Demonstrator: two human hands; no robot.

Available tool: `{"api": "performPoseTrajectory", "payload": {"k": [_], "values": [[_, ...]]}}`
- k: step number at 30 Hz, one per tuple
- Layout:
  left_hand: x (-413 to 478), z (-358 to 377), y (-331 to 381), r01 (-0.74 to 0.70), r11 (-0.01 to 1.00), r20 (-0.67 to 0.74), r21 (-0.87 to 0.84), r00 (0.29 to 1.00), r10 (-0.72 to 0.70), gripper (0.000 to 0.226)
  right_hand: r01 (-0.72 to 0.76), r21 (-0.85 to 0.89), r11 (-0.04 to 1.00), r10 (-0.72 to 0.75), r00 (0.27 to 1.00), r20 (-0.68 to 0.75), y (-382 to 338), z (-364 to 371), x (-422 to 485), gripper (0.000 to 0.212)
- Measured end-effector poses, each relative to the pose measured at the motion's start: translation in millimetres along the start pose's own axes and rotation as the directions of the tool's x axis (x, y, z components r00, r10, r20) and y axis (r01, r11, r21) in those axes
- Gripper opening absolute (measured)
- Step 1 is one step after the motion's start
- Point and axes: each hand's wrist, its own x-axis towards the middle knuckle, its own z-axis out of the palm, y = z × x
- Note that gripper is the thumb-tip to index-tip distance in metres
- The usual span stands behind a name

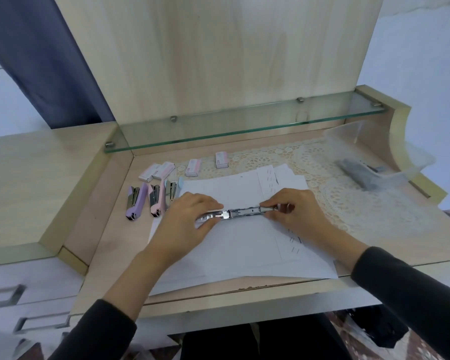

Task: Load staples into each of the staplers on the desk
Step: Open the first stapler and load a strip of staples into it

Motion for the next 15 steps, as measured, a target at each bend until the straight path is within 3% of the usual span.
{"api": "performPoseTrajectory", "payload": {"k": [9, 15], "values": [[35.7, 27.7, 15.0, -0.317, 0.945, 0.213, 0.081, 0.932, 0.294, 0.034, 0.045, 0.02, 0.999, -0.045, 0.999, 0.001, -0.7, -0.1, 0.0, 0.016], [42.8, 34.7, 7.0, -0.361, 0.928, 0.231, 0.092, 0.914, 0.333, 0.033, 0.067, -0.007, 0.998, -0.067, 0.998, 0.002, 0.6, 0.9, -0.4, 0.016]]}}
